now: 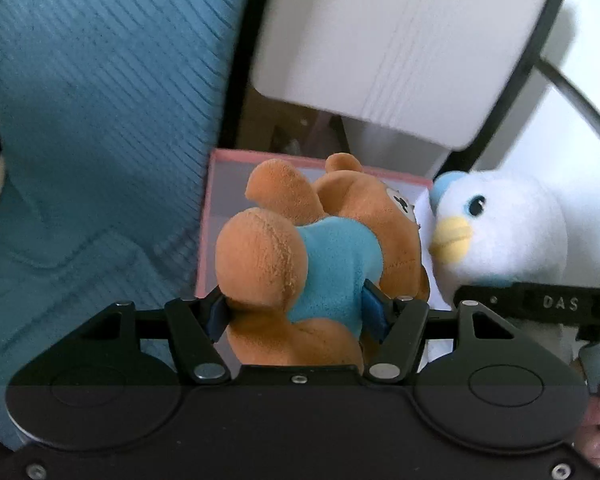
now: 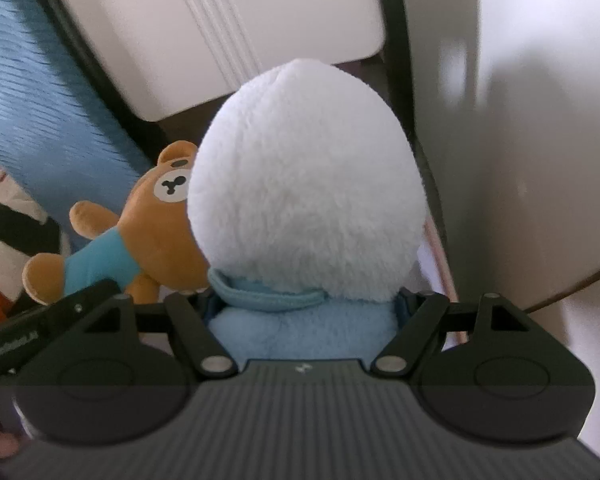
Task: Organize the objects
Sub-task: 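Lower bear into pink box with left gripper while right lowers bird plush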
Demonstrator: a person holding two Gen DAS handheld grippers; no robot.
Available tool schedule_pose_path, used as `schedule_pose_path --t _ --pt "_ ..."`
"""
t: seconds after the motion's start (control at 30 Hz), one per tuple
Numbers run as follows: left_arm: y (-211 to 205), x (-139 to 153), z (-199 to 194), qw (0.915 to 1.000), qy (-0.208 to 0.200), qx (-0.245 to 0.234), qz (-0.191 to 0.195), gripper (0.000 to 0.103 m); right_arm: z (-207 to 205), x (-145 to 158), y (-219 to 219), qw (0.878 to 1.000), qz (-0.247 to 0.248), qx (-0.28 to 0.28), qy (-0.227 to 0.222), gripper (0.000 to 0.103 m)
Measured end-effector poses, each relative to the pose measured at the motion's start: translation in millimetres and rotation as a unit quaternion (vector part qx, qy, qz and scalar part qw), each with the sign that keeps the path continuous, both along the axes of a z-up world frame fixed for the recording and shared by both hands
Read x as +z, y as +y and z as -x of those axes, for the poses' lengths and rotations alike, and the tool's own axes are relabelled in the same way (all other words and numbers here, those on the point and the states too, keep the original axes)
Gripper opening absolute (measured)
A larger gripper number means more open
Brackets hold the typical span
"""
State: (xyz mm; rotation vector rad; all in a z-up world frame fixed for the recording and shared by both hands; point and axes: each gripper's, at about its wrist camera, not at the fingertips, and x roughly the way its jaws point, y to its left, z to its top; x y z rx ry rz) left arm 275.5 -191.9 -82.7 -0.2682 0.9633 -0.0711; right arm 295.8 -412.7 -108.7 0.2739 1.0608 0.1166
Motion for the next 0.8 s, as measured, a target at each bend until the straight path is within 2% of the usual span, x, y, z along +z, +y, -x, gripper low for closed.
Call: schedule_pose_path --t 0.27,0.47,0.53,0.63,0.7,0.8 --pt "-22.5 -34.8 -13.3 0.9991 0.039 -0.011 -0.012 0.062 -19.4 -37.7 -14.1 1.000 0.006 -0.003 0.018 0.078" --pt "-25.6 -40.7 -16.2 0.9985 0.050 -0.013 -0.015 0.066 -28.0 -36.6 -9.6 1.000 0.010 0.008 0.017 0.078" --pt "-27.0 -36.5 -14.8 0.9985 0.050 -0.019 -0.014 0.070 -23.4 -41.3 -17.6 1.000 0.001 0.007 0.021 0.079" --pt "-25.2 -28.5 -12.3 0.9984 0.049 -0.025 -0.007 0.083 -20.5 -37.9 -21.7 0.999 -0.016 -0.001 0.028 0.084" --pt "-21.9 -20.1 -7.4 0.9987 0.043 -0.026 0.000 0.084 -16.4 -28.8 -26.7 0.999 -0.038 -0.012 0.015 0.093" --pt "-18.2 -3.1 1.0 0.9990 0.034 -0.030 -0.001 0.087 -8.0 -5.9 -26.4 0.999 -0.030 -0.021 -0.012 0.093"
